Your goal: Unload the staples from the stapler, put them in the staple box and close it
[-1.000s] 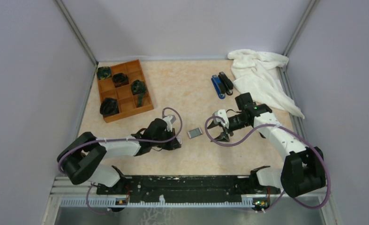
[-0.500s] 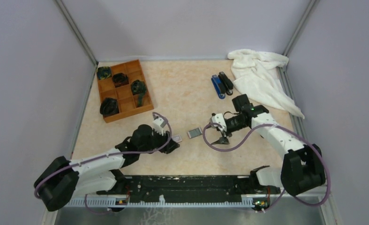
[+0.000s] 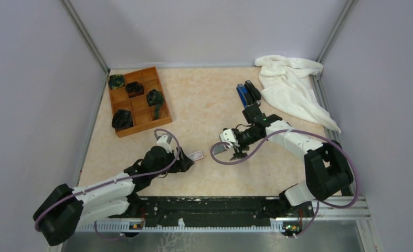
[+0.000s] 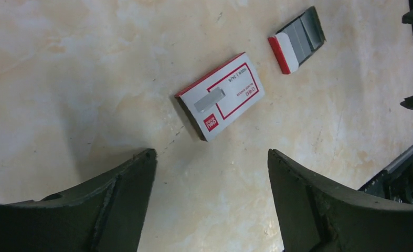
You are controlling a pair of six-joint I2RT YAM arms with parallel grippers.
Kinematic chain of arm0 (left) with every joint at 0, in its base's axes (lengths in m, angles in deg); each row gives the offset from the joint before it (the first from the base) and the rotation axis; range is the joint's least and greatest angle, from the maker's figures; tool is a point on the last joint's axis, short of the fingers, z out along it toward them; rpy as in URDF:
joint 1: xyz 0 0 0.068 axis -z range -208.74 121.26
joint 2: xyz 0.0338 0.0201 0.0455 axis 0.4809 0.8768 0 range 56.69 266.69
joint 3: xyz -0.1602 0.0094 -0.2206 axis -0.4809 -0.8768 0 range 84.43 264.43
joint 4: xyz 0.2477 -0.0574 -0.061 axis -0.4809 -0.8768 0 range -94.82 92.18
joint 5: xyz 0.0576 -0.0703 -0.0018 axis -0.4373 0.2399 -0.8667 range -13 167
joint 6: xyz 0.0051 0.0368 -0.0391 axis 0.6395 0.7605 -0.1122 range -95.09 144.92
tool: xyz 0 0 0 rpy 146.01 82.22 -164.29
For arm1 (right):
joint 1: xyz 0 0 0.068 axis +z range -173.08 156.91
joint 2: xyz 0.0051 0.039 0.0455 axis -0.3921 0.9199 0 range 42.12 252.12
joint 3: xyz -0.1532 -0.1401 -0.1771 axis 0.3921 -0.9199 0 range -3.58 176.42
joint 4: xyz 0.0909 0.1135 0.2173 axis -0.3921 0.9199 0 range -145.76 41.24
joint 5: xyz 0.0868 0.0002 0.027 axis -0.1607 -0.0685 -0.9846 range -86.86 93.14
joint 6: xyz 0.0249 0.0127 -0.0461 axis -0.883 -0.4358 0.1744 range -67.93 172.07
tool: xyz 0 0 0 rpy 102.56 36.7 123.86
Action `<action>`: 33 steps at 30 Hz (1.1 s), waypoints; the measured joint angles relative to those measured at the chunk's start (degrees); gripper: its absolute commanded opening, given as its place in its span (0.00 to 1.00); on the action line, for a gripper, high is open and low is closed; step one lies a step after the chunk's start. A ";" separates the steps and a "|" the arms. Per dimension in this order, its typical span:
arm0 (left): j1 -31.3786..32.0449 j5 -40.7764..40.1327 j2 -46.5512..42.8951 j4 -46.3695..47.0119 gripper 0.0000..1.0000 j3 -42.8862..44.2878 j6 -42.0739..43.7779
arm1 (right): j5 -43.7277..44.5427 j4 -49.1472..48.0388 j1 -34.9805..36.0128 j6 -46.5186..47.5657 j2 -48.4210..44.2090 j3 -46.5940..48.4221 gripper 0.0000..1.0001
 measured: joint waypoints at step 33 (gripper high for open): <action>-5.44 6.56 25.92 8.13 0.40 11.10 1.11 | 7.78 -5.86 0.11 0.26 10.86 4.07 0.74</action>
